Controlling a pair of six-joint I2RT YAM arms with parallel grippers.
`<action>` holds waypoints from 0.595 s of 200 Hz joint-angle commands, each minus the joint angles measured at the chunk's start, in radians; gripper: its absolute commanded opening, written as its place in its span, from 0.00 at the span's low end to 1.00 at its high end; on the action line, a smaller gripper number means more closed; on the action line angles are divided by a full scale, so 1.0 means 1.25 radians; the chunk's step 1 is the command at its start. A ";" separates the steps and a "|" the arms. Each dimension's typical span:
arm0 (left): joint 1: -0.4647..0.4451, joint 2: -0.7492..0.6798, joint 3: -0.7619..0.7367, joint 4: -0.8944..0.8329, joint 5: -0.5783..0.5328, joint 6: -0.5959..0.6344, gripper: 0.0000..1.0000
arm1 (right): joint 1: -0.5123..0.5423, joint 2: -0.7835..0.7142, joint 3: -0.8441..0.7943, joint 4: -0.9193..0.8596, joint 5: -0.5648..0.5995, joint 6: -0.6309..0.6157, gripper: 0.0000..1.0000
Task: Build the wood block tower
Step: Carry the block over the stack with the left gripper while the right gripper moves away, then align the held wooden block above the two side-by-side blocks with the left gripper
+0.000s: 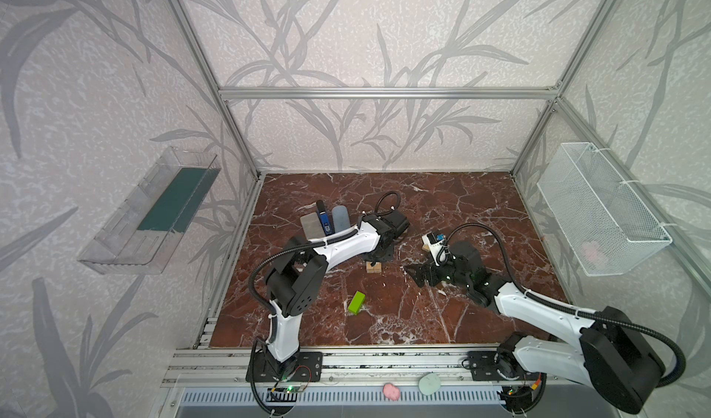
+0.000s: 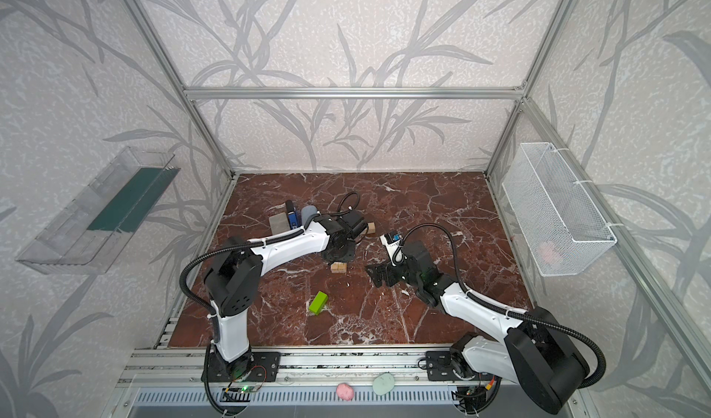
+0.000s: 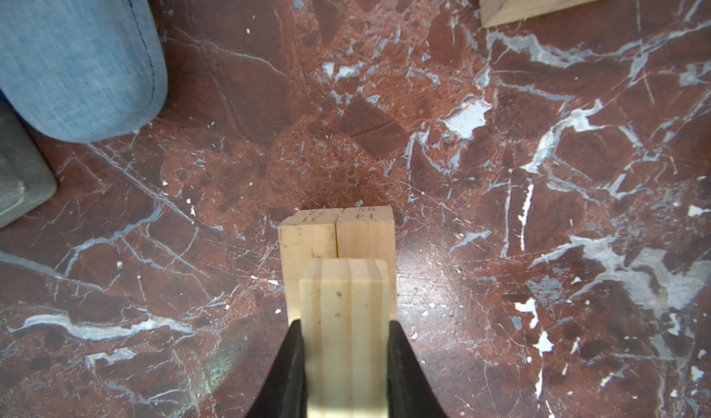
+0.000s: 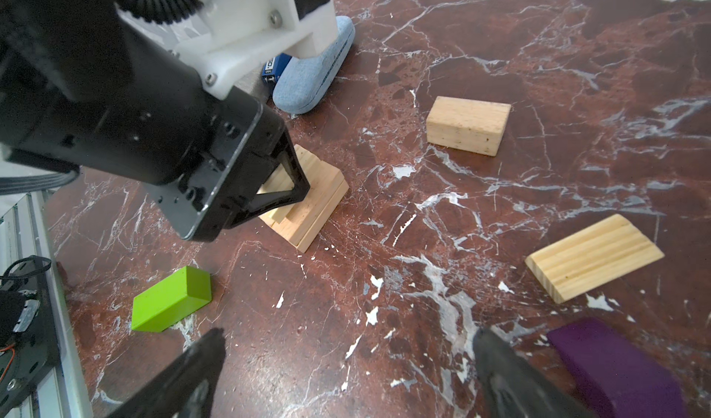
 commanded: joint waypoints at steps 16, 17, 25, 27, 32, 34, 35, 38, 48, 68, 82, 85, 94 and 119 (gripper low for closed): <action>0.006 0.012 0.021 -0.037 -0.022 0.003 0.04 | 0.002 -0.023 -0.008 0.007 0.017 -0.010 0.99; 0.007 0.012 0.021 -0.036 -0.023 0.003 0.04 | 0.002 -0.023 -0.008 0.007 0.017 -0.011 0.99; 0.006 0.010 0.015 -0.034 -0.022 0.001 0.04 | 0.002 -0.024 -0.008 0.007 0.017 -0.011 0.99; 0.007 0.010 0.014 -0.032 -0.020 0.002 0.04 | 0.002 -0.024 -0.007 0.007 0.017 -0.011 0.99; 0.007 0.008 0.010 -0.029 -0.017 0.003 0.04 | 0.002 -0.024 -0.008 0.006 0.017 -0.010 0.99; 0.007 0.008 0.008 -0.028 -0.016 0.003 0.04 | 0.001 -0.024 -0.008 0.007 0.017 -0.011 0.99; 0.007 0.008 0.008 -0.027 -0.016 0.003 0.04 | 0.001 -0.024 -0.008 0.007 0.017 -0.011 0.99; 0.007 0.009 0.007 -0.025 -0.014 0.003 0.04 | 0.001 -0.024 -0.008 0.007 0.017 -0.011 0.99; 0.007 0.011 0.005 -0.023 -0.011 0.002 0.04 | 0.002 -0.024 -0.008 0.007 0.017 -0.010 0.99; 0.009 0.018 0.006 -0.019 -0.013 -0.002 0.04 | 0.002 -0.026 -0.009 0.006 0.020 -0.009 0.99; 0.009 0.021 0.008 -0.018 -0.011 -0.003 0.04 | 0.001 -0.027 -0.010 0.009 0.021 -0.009 0.99; 0.010 0.022 0.007 -0.018 -0.011 -0.003 0.04 | 0.002 -0.028 -0.010 0.008 0.022 -0.009 0.99; 0.010 0.022 0.007 -0.019 -0.013 -0.003 0.04 | 0.002 -0.029 -0.010 0.007 0.023 -0.009 0.99; 0.011 0.021 0.005 -0.018 -0.013 -0.003 0.04 | 0.002 -0.031 -0.011 0.009 0.026 -0.009 0.99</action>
